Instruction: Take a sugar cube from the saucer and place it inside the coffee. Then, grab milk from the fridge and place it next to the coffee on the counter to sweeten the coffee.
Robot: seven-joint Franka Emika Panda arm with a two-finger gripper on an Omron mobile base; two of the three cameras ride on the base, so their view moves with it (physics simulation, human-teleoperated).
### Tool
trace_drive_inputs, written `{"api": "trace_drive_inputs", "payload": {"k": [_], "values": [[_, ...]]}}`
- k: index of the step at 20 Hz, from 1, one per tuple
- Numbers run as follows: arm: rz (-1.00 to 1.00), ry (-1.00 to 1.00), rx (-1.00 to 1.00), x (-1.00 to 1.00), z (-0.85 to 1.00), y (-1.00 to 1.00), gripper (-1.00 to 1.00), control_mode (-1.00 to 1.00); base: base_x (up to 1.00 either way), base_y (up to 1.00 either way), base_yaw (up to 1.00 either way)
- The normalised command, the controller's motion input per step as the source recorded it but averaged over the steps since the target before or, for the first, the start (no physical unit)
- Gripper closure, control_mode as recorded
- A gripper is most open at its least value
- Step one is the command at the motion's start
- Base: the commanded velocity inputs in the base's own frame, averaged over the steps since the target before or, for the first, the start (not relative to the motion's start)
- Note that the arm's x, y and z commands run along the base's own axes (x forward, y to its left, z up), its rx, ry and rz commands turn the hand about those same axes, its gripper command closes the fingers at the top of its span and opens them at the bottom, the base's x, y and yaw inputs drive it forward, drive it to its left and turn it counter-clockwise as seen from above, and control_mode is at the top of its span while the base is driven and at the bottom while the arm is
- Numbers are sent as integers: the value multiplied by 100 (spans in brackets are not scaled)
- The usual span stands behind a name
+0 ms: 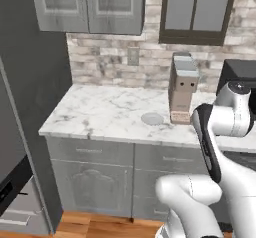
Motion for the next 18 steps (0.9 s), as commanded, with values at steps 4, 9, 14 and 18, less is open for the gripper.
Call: {"api": "trace_drive_inputs", "payload": {"k": [4, 9, 14, 18], "values": [[0, 0, 0, 0, 0, 0, -100, 100, -89, -8, 86], [0, 0, 0, 0, 0, 0, -100, 100, -76, 5, 80], [0, 0, 0, 0, 0, 0, -100, 100, -70, 37, 57], [0, 0, 0, 0, 0, 0, -100, 100, -55, 76, 41]]}}
